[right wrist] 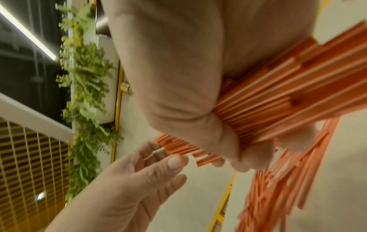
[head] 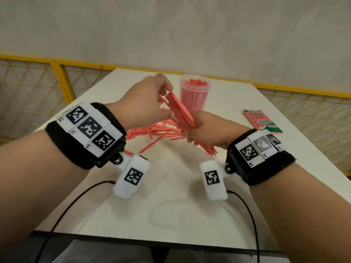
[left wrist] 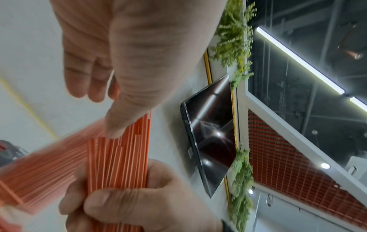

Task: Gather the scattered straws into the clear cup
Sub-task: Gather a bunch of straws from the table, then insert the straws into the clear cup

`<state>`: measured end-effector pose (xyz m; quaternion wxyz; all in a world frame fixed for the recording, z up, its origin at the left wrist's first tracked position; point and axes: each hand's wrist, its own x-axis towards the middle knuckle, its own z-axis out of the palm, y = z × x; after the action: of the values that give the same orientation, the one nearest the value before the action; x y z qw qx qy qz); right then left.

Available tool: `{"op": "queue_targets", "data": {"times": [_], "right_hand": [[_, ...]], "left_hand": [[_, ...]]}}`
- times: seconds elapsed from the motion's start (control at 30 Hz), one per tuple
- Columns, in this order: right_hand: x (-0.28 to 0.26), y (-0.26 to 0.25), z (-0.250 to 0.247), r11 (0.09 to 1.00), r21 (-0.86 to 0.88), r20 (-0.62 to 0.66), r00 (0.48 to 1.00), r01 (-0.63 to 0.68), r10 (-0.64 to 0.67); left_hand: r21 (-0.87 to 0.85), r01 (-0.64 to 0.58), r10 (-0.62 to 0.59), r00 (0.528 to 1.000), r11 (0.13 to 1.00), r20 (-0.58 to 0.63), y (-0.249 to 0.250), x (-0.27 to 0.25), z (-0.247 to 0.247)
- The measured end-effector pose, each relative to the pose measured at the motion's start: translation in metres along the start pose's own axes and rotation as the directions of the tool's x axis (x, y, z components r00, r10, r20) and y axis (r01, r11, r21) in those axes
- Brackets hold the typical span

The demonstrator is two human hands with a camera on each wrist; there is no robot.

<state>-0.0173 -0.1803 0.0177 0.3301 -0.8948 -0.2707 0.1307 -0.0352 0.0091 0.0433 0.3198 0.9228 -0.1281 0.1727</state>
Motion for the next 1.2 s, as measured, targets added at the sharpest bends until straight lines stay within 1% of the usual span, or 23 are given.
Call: {"op": "queue_targets", "data": {"times": [0.03,0.1,0.17,0.27,0.33,0.37,0.47,0.5,0.6,0.63,0.7,0.77,0.83,0.9,1.0,1.1,1.2], "right_hand": [[0.002,0.001,-0.001,0.991,0.131,-0.029,1.0,0.013,-0.009],[0.006,0.003,-0.001,0.934,0.351,-0.077,0.996,0.057,-0.032],[0.009,0.005,0.003,0.873,0.478,-0.11,0.993,0.098,-0.052],[0.011,0.009,0.011,0.816,0.562,-0.114,0.99,0.135,-0.086],[0.012,0.01,0.015,0.782,0.603,-0.125,0.987,0.159,-0.105],[0.012,0.011,0.015,0.763,0.622,-0.142,0.984,0.176,-0.111],[0.011,0.012,0.017,0.694,0.683,-0.202,0.972,0.228,-0.121],[0.011,0.013,0.018,0.679,0.694,-0.214,0.969,0.24,-0.124],[0.01,0.017,0.021,0.673,0.701,-0.227,0.968,0.236,-0.103],[0.01,0.019,0.022,0.684,0.695,-0.233,0.969,0.222,-0.078],[0.012,0.022,0.023,0.713,0.672,-0.255,0.966,0.201,-0.031],[0.013,0.025,0.025,0.703,0.685,-0.265,0.964,0.193,-0.007],[0.014,0.026,0.027,0.693,0.694,-0.261,0.965,0.194,-0.008],[0.015,0.025,0.028,0.705,0.683,-0.255,0.967,0.191,-0.015],[0.015,0.021,0.029,0.728,0.649,-0.279,0.959,0.222,-0.044],[0.013,0.017,0.029,0.77,0.592,-0.299,0.952,0.239,-0.066],[0.014,0.018,0.029,0.784,0.578,-0.312,0.949,0.228,-0.045]], "left_hand": [[-0.073,-0.01,0.008,1.0,0.997,-0.026,0.002,0.001,-0.001],[-0.208,-0.026,0.021,0.999,0.978,-0.026,0.008,0.003,-0.002],[-0.305,-0.048,0.05,0.999,0.951,0.0,0.014,0.005,-0.003],[-0.419,-0.058,0.123,0.984,0.906,0.129,0.02,0.006,0.0],[-0.448,-0.077,0.18,0.965,0.891,0.191,0.023,0.005,0.003],[-0.446,-0.1,0.202,0.961,0.889,0.188,0.025,0.006,0.004],[-0.424,-0.191,0.258,0.96,0.885,0.107,0.029,0.01,0.005],[-0.433,-0.214,0.283,0.954,0.876,0.102,0.031,0.011,0.006],[-0.448,-0.216,0.319,0.933,0.868,0.168,0.033,0.011,0.012],[-0.42,-0.221,0.322,0.928,0.88,0.186,0.031,0.011,0.015],[-0.296,-0.25,0.318,0.924,0.922,0.21,0.025,0.007,0.018],[-0.172,-0.26,0.295,0.929,0.95,0.225,0.014,0.001,0.022],[-0.128,-0.262,0.286,0.927,0.957,0.242,0.005,-0.003,0.025],[-0.137,-0.296,0.321,0.918,0.945,0.232,0.005,-0.004,0.025],[-0.16,-0.35,0.378,0.902,0.923,0.209,0.009,-0.005,0.026],[-0.097,-0.35,0.363,0.912,0.932,0.19,0.009,-0.008,0.03],[-0.095,-0.339,0.35,0.924,0.936,0.157,0.007,-0.01,0.029]]}}
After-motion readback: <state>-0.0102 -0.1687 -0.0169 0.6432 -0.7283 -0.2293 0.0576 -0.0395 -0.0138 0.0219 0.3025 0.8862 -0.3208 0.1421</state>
